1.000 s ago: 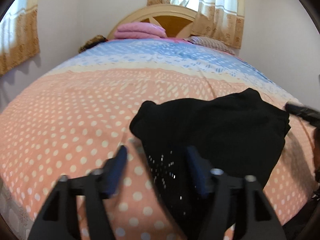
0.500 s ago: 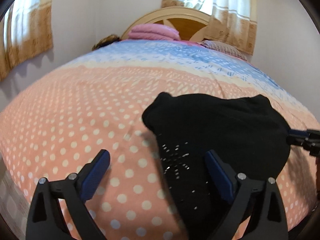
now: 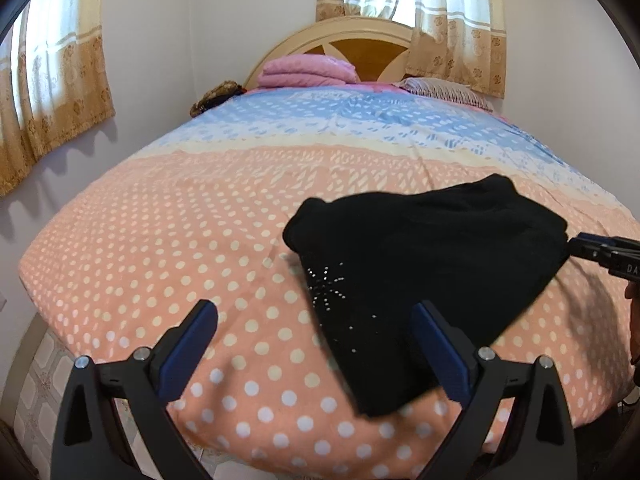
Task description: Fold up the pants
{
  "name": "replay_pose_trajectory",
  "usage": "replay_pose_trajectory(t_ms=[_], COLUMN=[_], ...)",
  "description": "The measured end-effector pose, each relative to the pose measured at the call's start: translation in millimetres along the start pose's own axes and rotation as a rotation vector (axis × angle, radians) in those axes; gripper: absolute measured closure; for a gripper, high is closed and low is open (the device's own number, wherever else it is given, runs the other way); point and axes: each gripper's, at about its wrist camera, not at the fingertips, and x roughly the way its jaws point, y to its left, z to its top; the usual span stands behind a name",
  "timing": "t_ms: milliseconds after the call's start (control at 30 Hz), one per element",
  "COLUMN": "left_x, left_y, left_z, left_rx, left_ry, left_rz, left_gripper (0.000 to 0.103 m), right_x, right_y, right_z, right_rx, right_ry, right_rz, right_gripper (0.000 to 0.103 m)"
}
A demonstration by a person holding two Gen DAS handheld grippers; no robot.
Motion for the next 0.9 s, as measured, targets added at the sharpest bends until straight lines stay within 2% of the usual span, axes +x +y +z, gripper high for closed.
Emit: replay_pose_trajectory(t_ms=[200,400,667,900], left_x=[-20,-45,-71,-73], left_y=[-10,-24,-35,-32], left_z=[0,5,10,10], left_rx=[0.003,0.006,0.002,-0.015], left_ry=[-0.033,-0.088,-0.171,-0.186], left_rz=[-0.038,-0.072,-0.080,-0.077], left_gripper=[0.001,0.001,0.000,0.000], right_x=[-62,-108,-133,-148], right_y=[6,18,25,23], right_z=[-19,-34,-40,-40], right_rx=[0.000,-0.008,-0.013,-0.005], right_ry=[-0.120,-0.223,-0.293,-0.350], right_rz=[-0.041,-0.043,-0.053,-0.066], right_gripper=[0.037,0.035,0.034,0.033])
